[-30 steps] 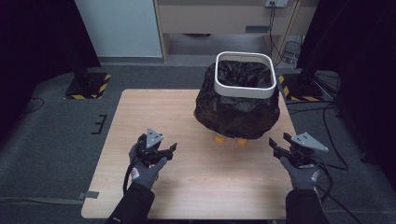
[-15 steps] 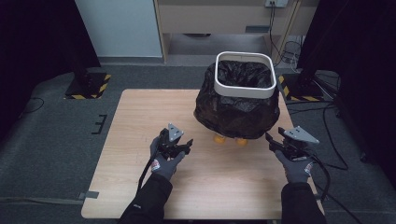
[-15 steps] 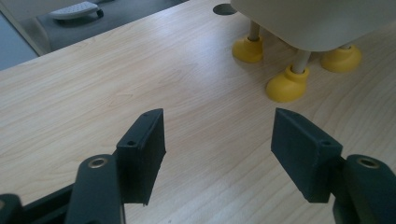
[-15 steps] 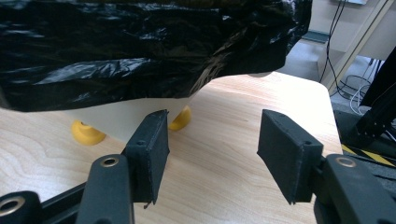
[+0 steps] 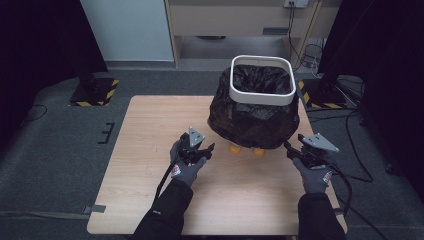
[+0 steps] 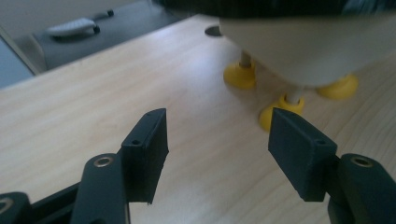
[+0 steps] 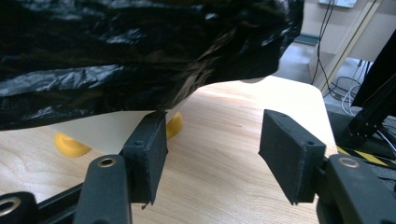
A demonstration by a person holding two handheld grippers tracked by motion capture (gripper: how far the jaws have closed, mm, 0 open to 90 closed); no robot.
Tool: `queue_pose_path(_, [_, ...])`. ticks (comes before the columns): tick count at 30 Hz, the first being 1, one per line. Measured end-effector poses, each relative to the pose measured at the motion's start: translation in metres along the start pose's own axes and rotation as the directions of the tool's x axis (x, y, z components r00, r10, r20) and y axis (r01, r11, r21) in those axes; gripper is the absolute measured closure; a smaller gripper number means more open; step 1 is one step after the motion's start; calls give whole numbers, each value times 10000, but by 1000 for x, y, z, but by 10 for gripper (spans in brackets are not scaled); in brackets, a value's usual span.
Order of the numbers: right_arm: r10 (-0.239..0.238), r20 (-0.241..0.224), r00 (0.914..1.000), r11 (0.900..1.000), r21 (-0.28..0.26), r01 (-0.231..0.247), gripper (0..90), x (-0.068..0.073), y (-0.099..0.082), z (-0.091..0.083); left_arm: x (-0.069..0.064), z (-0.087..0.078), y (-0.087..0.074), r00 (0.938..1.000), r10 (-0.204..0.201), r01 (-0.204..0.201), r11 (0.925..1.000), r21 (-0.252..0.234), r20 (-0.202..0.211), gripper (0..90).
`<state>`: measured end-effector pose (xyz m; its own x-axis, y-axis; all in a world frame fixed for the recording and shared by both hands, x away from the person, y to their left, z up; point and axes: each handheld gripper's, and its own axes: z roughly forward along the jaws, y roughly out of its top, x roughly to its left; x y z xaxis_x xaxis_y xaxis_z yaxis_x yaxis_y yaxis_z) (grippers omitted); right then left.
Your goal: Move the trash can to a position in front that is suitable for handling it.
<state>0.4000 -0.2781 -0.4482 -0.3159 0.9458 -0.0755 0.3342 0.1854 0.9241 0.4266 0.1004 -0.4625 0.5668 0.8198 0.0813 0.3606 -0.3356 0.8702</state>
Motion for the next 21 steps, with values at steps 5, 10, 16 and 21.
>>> queue_pose_path(5, [56,46,10000,9999,-133,-56,407,-2,1,-2,1,-4,19,9996,272,-273,9993,-250,-34,373])
queue_pose_path(10, [35,71,10000,9998,-175,-34,410,-4,4,-2,-3,0,25,9980,624,-625,9979,-192,-57,373])
queue_pose_path(16, [77,22,10000,9998,-206,-77,419,-6,6,-2,-9,17,18,9971,757,-757,9969,221,22,376])
queue_pose_path(21, [53,-29,10000,9998,-210,-54,438,-5,6,2,-12,28,18,9986,512,-513,9987,55,137,386])
